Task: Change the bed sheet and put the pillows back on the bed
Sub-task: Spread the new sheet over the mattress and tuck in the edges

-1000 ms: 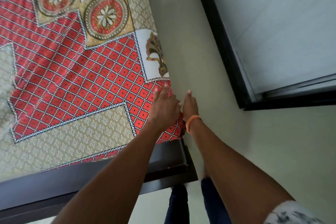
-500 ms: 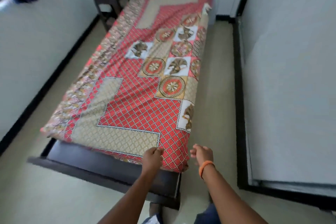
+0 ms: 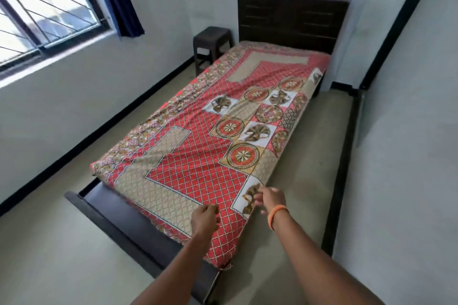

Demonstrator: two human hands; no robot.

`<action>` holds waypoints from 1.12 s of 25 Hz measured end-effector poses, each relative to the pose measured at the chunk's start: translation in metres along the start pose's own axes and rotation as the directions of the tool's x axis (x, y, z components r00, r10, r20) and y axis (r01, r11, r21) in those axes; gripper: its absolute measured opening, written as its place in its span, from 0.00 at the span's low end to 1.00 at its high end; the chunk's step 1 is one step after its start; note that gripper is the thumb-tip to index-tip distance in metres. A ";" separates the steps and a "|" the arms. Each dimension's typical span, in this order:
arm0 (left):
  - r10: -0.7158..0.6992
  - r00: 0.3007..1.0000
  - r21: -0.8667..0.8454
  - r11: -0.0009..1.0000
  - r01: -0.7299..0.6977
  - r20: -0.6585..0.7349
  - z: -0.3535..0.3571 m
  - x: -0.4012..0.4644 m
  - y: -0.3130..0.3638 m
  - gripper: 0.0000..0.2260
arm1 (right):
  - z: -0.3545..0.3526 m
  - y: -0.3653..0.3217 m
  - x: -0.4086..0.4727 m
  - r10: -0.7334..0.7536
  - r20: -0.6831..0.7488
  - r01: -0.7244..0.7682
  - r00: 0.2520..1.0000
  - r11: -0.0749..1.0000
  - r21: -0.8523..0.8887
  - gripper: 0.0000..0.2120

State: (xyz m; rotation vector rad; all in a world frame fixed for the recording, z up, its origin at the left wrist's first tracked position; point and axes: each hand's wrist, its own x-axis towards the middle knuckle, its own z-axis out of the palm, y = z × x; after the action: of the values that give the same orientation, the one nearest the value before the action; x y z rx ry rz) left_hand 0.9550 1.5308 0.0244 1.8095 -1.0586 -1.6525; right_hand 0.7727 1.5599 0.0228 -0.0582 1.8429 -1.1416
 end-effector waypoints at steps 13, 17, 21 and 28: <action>0.006 0.998 -0.127 0.992 0.002 0.064 0.102 0.063 0.089 0.08 | -0.035 -0.103 0.086 -0.046 -0.092 0.051 0.995 0.997 0.051 0.10; 0.042 0.996 -0.179 0.983 -0.029 0.075 0.138 0.117 0.145 0.07 | -0.031 -0.168 0.130 -0.087 -0.136 0.095 0.987 0.994 0.056 0.08; 0.044 0.994 -0.171 0.985 -0.027 0.099 0.184 0.162 0.191 0.07 | -0.030 -0.226 0.173 -0.124 -0.147 0.136 0.981 0.988 0.077 0.08; 0.042 0.995 -0.144 0.989 -0.029 0.091 0.311 0.255 0.262 0.08 | -0.061 -0.326 0.311 -0.128 -0.148 0.139 0.981 0.989 0.060 0.07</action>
State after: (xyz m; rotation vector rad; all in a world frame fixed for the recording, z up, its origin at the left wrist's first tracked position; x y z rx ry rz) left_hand 0.5873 1.2225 0.0183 1.6270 -0.9789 -1.7601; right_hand 0.4232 1.2706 0.0541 -0.0616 1.9479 -1.3332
